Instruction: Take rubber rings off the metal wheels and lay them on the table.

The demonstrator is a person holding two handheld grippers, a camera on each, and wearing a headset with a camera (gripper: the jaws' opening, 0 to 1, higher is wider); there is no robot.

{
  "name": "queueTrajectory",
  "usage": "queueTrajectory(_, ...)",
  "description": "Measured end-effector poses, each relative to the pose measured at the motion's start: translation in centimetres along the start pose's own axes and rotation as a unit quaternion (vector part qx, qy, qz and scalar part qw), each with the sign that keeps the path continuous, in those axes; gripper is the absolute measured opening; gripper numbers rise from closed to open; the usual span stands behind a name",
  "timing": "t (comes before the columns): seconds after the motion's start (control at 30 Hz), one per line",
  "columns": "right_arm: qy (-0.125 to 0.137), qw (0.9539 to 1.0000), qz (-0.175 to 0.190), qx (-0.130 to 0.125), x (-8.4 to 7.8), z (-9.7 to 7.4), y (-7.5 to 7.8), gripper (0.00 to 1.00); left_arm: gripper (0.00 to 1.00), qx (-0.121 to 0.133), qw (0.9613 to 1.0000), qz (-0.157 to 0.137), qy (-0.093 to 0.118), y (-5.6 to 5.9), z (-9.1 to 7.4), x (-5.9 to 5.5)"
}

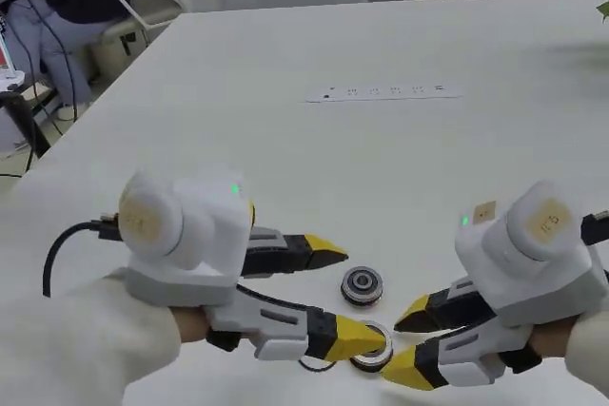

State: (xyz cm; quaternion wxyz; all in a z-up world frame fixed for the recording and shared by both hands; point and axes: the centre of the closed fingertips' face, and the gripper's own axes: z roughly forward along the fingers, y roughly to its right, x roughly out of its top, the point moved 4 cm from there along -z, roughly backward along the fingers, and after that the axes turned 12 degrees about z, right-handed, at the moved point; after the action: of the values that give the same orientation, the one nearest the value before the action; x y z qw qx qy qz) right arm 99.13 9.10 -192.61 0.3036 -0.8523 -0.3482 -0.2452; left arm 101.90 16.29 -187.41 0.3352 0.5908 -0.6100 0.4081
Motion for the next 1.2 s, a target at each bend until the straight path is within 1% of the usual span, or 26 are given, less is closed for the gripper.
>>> queueTrajectory(0.03, 0.001, 1.0000, -0.002, 0.000, 0.0, 0.0, 0.0, 0.29, 0.42, -0.003, 1.0000, 0.003, -0.005, 0.1, 0.3, -0.3)
queueTrajectory(0.13, 0.004, 1.0000, -0.006, 0.001, 0.1, 0.1, -0.1, 0.26, 0.40, -0.005, 0.9999, 0.004, -0.011, 0.3, 0.8, -0.7)
queueTrajectory(0.2, 0.005, 0.9999, -0.010, 0.002, 0.1, 0.2, -0.1, 0.24, 0.37, -0.010, 0.9998, 0.003, -0.015, 0.6, 1.2, -1.0)
queueTrajectory(0.27, 0.001, 0.9999, -0.015, -0.001, 0.0, 0.3, -0.1, 0.24, 0.33, -0.016, 0.9994, 0.012, -0.027, 0.9, 1.6, -1.7)
queueTrajectory(0.33, -0.003, 0.9998, -0.021, -0.003, -0.1, 0.4, -0.1, 0.23, 0.32, -0.023, 0.9987, 0.019, -0.040, 1.2, 1.8, -2.2)
queueTrajectory(0.4, -0.005, 0.9997, -0.024, -0.005, -0.1, 0.4, 0.0, 0.22, 0.31, -0.025, 0.9981, 0.025, -0.050, 1.4, 2.1, -2.8)
queueTrajectory(0.47, -0.004, 0.9996, -0.028, -0.007, 0.0, 0.4, 0.0, 0.22, 0.29, -0.025, 0.9977, 0.029, -0.056, 1.5, 2.3, -3.1)
queueTrajectory(0.6, -0.001, 0.9994, -0.033, -0.007, 0.1, 0.4, 0.0, 0.21, 0.21, -0.027, 0.9980, 0.026, -0.052, 1.6, 2.5, -3.2)
queueTrajectory(0.67, -0.001, 0.9994, -0.035, -0.007, 0.1, 0.5, -0.1, 0.20, 0.18, -0.027, 0.9976, 0.031, -0.055, 1.7, 2.5, -3.3)
queueTrajectory(0.7, -0.001, 0.9992, -0.039, -0.009, 0.1, 0.5, 0.0, 0.20, 0.18, -0.029, 0.9974, 0.030, -0.059, 1.7, 2.6, -3.4)
queueTrajectory(0.83, -0.003, 0.9986, -0.052, -0.013, 0.0, 0.5, 0.0, 0.19, 0.15, -0.023, 0.9974, 0.037, -0.058, 1.6, 2.5, -3.4)
queueTrajectory(0.93, -0.007, 0.9982, -0.058, -0.014, -0.1, 0.6, 0.0, 0.18, 0.08, -0.022, 0.9968, 0.045, -0.062, 1.5, 2.5, -3.4)
queueTrajectory(0.97, -0.009, 0.9981, -0.060, -0.014, -0.1, 0.6, 0.0, 0.15, 0.07, -0.018, 0.9969, 0.043, -0.063, 1.5, 2.4, -3.5)
queueTrajectory(1.03, -0.016, 0.9969, -0.074, -0.021, -0.3, 0.5, 0.2, 0.10, 0.07, -0.018, 0.9972, 0.042, -0.059, 1.5, 2.4, -3.4)
queueTrajectory(1.1, -0.017, 0.9969, -0.073, -0.020, -0.4, 0.6, 0.2, 0.07, 0.07, -0.018, 0.9972, 0.044, -0.059, 1.5, 2.5, -3.4)
queueTrajectory(1.17, -0.017, 0.9962, -0.082, -0.024, -0.3, 0.5, 0.4, 0.03, 0.07, -0.016, 0.9970, 0.047, -0.059, 1.5, 2.5, -3.4)
queueTrajectory(1.2, -0.016, 0.9951, -0.093, -0.030, -0.2, 0.4, 0.5, 0.02, 0.07, -0.016, 0.9970, 0.048, -0.058, 1.5, 2.5, -3.4)
